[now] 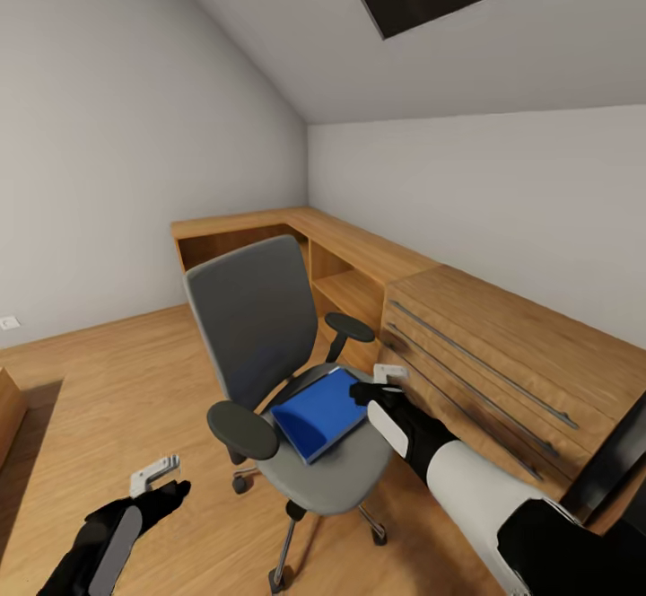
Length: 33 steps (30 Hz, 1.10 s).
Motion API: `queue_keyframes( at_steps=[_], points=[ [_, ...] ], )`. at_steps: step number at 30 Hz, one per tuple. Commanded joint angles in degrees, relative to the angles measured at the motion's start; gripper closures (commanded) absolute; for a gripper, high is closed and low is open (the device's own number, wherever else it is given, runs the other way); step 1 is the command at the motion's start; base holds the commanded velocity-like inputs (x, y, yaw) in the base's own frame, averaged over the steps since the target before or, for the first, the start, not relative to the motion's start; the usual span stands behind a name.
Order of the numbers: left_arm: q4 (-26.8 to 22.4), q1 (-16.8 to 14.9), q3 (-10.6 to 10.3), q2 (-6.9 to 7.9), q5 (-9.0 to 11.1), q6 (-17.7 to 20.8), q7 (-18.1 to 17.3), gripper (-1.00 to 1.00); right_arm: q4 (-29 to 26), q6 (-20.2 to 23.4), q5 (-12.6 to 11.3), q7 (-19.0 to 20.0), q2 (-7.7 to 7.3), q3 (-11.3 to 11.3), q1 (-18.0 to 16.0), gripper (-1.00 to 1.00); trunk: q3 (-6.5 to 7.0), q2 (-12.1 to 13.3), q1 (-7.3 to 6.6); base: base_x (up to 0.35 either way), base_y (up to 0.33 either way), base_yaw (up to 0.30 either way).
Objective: In the bedroom, organize the workspace by keeping the computer under the desk, ensuring the monitor is on the desk, placing the keyboard on the desk next to the monitor, placing the mouse on the desk next to the keyboard, moving the folder from the swivel chair onto the desk next to the mouse, stacking the notebook on top of the folder with the pen on top of the notebook, and positioning the swivel chair next to the desk.
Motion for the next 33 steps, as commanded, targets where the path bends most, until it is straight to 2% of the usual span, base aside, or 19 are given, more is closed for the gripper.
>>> queue_keyframes(
  at_steps=[1, 5, 6, 11, 14, 18, 33],
  points=[
    [-4.50, -1.38, 1.68, 0.40, 2.35, 4.17, 0.53, -1.00, 0.00, -0.70, -0.38, 1.42, -0.45, 0.55, -0.29, -1.00, -0.25, -0.45, 0.22, 0.000, 0.000, 0.000],
    [-10.96, -2.06, 3.38, 0.21, 3.53, 7.02, 0.49, -1.00, 0.62, -3.40, -0.25, 2.60, -0.83, 0.68, -0.33, -1.00, -0.97, -2.05, 1.10, 0.000, 0.000, 0.000],
    [-11.19, -2.17, 3.68, 0.17, 3.59, 7.41, 0.38, -1.00, 0.95, -4.27, -0.14, 2.85, -0.90, 0.73, -0.28, -1.00, -1.15, -2.45, 1.32, 0.000, 0.000, 0.000],
    [-10.37, -2.29, 4.11, 0.41, 3.46, 6.72, 0.17, -1.00, 1.15, -6.76, -0.03, 3.00, -0.93, 0.86, -0.18, -1.00, -1.69, -3.65, 1.98, 0.000, 0.000, 0.000],
    [-10.28, -2.29, 4.10, 0.41, 3.35, 6.37, 0.21, -1.00, 1.18, -6.97, -0.03, 3.01, -0.95, 0.87, -0.18, -1.00, -1.69, -3.65, 1.98, 0.000, 0.000, 0.000],
    [-10.19, -2.30, 4.15, 0.39, 3.22, 6.24, 0.24, -1.00, 1.19, -7.04, -0.03, 3.05, -0.91, 0.89, -0.17, -1.00, -2.41, -5.26, 2.86, 0.000, 0.000, 0.000],
    [-8.79, -2.30, 4.33, 0.57, 3.26, 6.13, 0.25, -1.00, 1.19, -7.07, 0.04, 3.75, -0.67, 1.40, -0.09, -1.00, -2.41, -5.26, 2.86, 0.031, 0.000, 0.000]
  ],
)
